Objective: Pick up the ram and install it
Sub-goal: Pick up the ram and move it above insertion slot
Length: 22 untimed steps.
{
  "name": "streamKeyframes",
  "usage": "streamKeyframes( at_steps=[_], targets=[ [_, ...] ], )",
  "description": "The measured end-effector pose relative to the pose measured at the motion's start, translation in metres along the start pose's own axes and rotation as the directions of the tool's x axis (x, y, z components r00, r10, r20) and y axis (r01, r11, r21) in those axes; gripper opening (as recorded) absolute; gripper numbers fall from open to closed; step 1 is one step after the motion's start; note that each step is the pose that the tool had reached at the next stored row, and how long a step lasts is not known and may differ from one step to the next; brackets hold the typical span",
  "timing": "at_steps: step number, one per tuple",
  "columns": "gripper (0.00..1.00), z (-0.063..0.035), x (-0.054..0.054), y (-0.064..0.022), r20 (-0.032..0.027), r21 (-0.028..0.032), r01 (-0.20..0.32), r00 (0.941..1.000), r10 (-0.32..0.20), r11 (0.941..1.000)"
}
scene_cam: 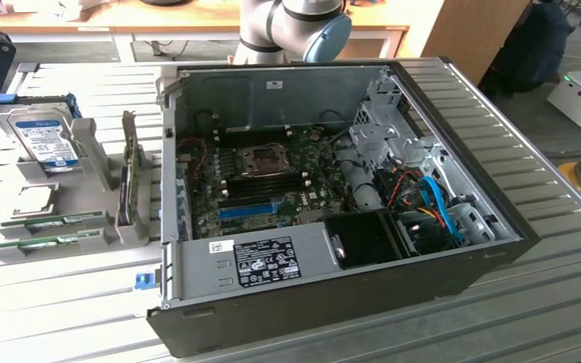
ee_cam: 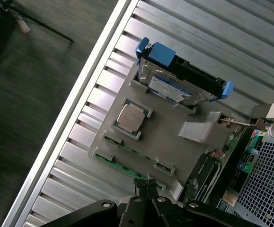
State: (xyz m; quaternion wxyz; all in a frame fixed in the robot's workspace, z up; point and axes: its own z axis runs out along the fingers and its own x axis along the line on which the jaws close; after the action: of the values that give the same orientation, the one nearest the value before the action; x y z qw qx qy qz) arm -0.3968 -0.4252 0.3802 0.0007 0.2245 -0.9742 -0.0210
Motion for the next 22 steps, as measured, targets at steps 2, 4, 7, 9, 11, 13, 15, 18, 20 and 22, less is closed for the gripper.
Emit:
streamKeyframes(
  at_steps=[2,4,7,9,11,13,15,18,20,22],
  targets=[
    [0.11,0.0001,0.0,0.0,-0.0011,-0.0003,0.026,0.9997,-0.026,0.9997],
    [0.11,0.0002,0.0,0.0,-0.0022,-0.0005,0.054,0.9986,-0.054,0.9986],
    [0.11,0.0003,0.0,0.0,-0.0038,-0.0009,0.092,0.9957,-0.092,0.9957],
    [0.11,0.0004,0.0,0.0,-0.0048,-0.0012,0.118,0.993,-0.118,0.993],
    [0.11,0.0005,0.0,0.0,-0.0058,-0.0016,0.144,0.9895,-0.144,0.9895],
    [0.11,0.0006,0.0,0.0,-0.0069,-0.002,0.17,0.9854,-0.17,0.9854],
    [0.11,0.0007,0.0,0.0,-0.0078,-0.0024,0.196,0.9806,-0.196,0.9806],
    [0.11,0.0008,0.0,0.0,-0.0095,-0.0031,0.237,0.9714,-0.237,0.9715],
    [0.11,0.0009,0.0,0.0,-0.0106,-0.0036,0.264,0.9645,-0.264,0.9646],
    [0.11,0.001,0.0,-0.0001,-0.0116,-0.0041,0.291,0.9567,-0.291,0.9568]
  ],
)
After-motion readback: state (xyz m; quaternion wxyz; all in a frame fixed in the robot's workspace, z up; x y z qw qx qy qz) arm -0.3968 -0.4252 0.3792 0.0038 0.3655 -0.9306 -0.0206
